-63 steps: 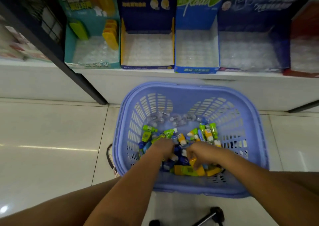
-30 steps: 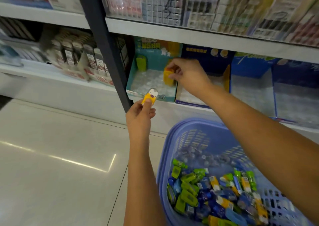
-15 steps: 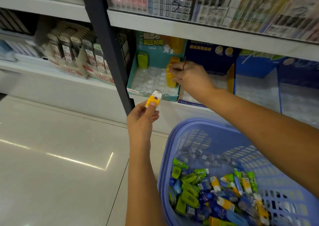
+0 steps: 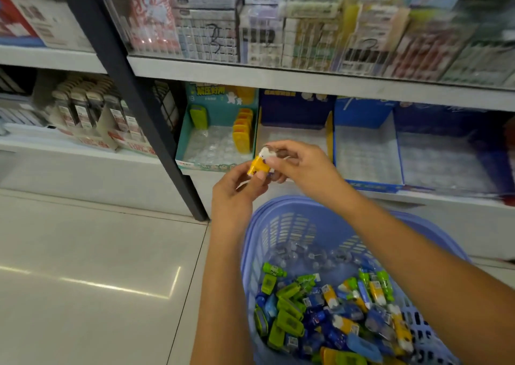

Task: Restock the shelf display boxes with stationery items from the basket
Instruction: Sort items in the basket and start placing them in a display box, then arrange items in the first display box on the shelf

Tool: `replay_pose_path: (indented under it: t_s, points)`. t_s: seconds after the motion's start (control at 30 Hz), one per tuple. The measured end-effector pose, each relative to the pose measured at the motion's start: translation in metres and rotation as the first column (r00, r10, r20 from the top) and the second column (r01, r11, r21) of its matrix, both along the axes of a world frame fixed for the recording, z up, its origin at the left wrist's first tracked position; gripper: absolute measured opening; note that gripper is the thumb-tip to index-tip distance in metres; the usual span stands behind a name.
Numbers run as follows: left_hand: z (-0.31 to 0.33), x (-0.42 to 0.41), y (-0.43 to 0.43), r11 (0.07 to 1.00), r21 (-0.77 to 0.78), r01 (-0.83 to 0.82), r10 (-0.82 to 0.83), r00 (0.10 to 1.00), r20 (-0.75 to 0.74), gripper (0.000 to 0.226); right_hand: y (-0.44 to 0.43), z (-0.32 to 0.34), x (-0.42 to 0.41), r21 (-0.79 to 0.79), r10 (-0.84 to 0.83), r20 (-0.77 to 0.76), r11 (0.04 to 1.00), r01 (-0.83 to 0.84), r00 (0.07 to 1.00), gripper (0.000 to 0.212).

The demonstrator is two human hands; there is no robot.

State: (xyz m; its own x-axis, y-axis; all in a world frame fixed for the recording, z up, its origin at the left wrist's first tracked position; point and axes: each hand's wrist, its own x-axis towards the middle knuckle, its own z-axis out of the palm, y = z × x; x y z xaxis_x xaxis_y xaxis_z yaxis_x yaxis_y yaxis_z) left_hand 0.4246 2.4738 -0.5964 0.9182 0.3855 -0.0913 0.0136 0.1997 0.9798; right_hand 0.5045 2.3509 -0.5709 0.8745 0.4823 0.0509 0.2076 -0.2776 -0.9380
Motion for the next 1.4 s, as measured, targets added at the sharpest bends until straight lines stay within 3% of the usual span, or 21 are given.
replay_pose_path:
  t_s: [0.13, 0.2, 0.23, 0.3, 0.37, 0.43, 0.5, 0.6, 0.67, 0.8, 0.97, 1.03, 1.1, 1.17, 1.2, 1.27, 1.3, 1.4]
  points:
    - [0.007, 0.012, -0.029, 0.985, 0.14, 0.105, -0.104, 0.995, -0.011, 0.025, -0.04, 0.008, 0.0, 0.125, -0.063, -0.084, 0.989, 0.073, 0.994, 0.016]
    - [0.007, 0.021, -0.04, 0.943, 0.312, 0.118, -0.115, 0.993, -0.029, 0.029, -0.054, 0.01, 0.01, 0.109, -0.126, -0.047, 0.986, 0.13, 0.991, 0.018]
    - [0.005, 0.026, -0.043, 0.877, 0.465, 0.123, -0.11, 0.992, -0.054, 0.034, -0.058, 0.01, 0.018, 0.081, -0.189, -0.011, 0.979, 0.189, 0.982, 0.018]
    - [0.001, 0.036, -0.044, 0.662, 0.727, 0.184, -0.125, 0.983, -0.135, 0.044, -0.058, 0.008, 0.041, 0.015, -0.313, 0.096, 0.95, 0.313, 0.945, 0.018]
    - [-0.005, 0.044, -0.045, 0.458, 0.836, 0.301, -0.15, 0.954, -0.261, 0.051, -0.046, 0.004, 0.069, -0.081, -0.351, 0.25, 0.921, 0.38, 0.903, 0.02]
    - [-0.012, 0.045, -0.046, 0.363, 0.852, 0.377, -0.149, 0.926, -0.346, 0.053, -0.027, 0.0, 0.091, -0.172, -0.286, 0.375, 0.913, 0.369, 0.882, 0.021]
    - [-0.018, 0.043, -0.047, 0.358, 0.853, 0.38, -0.143, 0.925, -0.352, 0.055, -0.008, -0.005, 0.105, -0.18, -0.207, 0.416, 0.936, 0.303, 0.886, 0.021]
    - [-0.025, 0.039, -0.047, 0.371, 0.854, 0.366, -0.15, 0.931, -0.334, 0.058, 0.01, -0.009, 0.116, -0.15, -0.121, 0.343, 0.972, 0.182, 0.931, 0.022]
    - [-0.028, 0.038, -0.045, 0.369, 0.855, 0.363, -0.161, 0.931, -0.326, 0.058, 0.018, -0.011, 0.122, -0.223, -0.049, 0.305, 0.967, 0.122, 0.951, 0.025]
    - [-0.032, 0.038, -0.043, 0.376, 0.857, 0.351, -0.175, 0.936, -0.307, 0.06, 0.031, -0.012, 0.127, -0.531, 0.097, 0.371, 0.838, 0.125, 0.924, 0.028]
    - [-0.036, 0.04, -0.04, 0.371, 0.853, 0.366, -0.203, 0.929, -0.31, 0.061, 0.037, -0.007, 0.126, -0.642, 0.092, 0.379, 0.742, 0.19, 0.921, 0.03]
    - [-0.031, 0.038, -0.041, 0.407, 0.841, 0.356, -0.214, 0.932, -0.291, 0.058, 0.039, 0.003, 0.126, -0.645, 0.05, 0.306, 0.745, 0.169, 0.951, 0.033]
    - [-0.026, 0.031, -0.041, 0.516, 0.824, 0.234, -0.183, 0.97, -0.161, 0.049, 0.034, 0.013, 0.118, -0.641, 0.051, 0.245, 0.758, 0.123, 0.968, 0.037]
    - [-0.026, 0.022, -0.042, 0.614, 0.784, 0.097, -0.12, 0.992, -0.029, 0.033, 0.017, 0.017, 0.095, -0.569, 0.048, 0.31, 0.809, 0.145, 0.949, 0.037]
    - [-0.029, 0.016, -0.043, 0.64, 0.762, 0.099, -0.116, 0.993, -0.031, 0.025, 0.002, 0.014, 0.078, -0.521, 0.038, 0.372, 0.836, 0.175, 0.927, 0.033]
    - [-0.044, 0.011, -0.048, 0.625, 0.737, 0.255, -0.167, 0.967, -0.193, 0.015, -0.034, -0.003, 0.04, -0.444, -0.012, 0.343, 0.879, 0.174, 0.939, 0.02]
    - [-0.054, 0.01, -0.052, 0.568, 0.722, 0.395, -0.21, 0.918, -0.337, 0.015, -0.053, -0.018, 0.022, -0.459, -0.008, 0.275, 0.878, 0.139, 0.961, 0.014]
    - [-0.089, -0.001, -0.072, 0.256, 0.562, 0.786, -0.301, 0.618, -0.727, 0.016, -0.1, -0.077, -0.029, -0.665, 0.068, -0.089, 0.739, -0.11, 0.994, 0.014]
